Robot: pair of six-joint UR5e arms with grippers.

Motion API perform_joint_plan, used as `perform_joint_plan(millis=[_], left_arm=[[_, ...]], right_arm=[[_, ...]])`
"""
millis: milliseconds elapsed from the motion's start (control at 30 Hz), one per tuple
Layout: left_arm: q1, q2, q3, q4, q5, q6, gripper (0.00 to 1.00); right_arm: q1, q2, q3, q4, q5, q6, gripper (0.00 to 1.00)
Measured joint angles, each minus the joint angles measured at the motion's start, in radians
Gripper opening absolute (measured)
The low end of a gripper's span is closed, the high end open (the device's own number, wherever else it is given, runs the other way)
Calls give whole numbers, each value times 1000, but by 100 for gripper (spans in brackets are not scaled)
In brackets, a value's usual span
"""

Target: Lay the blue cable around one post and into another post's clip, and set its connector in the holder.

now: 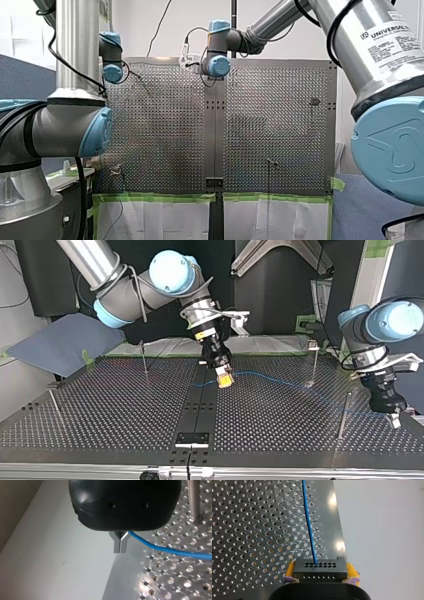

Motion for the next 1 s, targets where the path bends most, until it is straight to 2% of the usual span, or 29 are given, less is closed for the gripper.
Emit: perform_joint_plan(millis=[367,700,1000], left_arm=[[16,-41,0,4,23,-1,0],[2,-98,-2,6,22,16,0],[-9,-100,-46,35,25,-30,0]], right_arm=[[-4,14,0,4,2,0,0],[-13,20,0,8,12,0,0],[-18,23,1,14,15,1,0]])
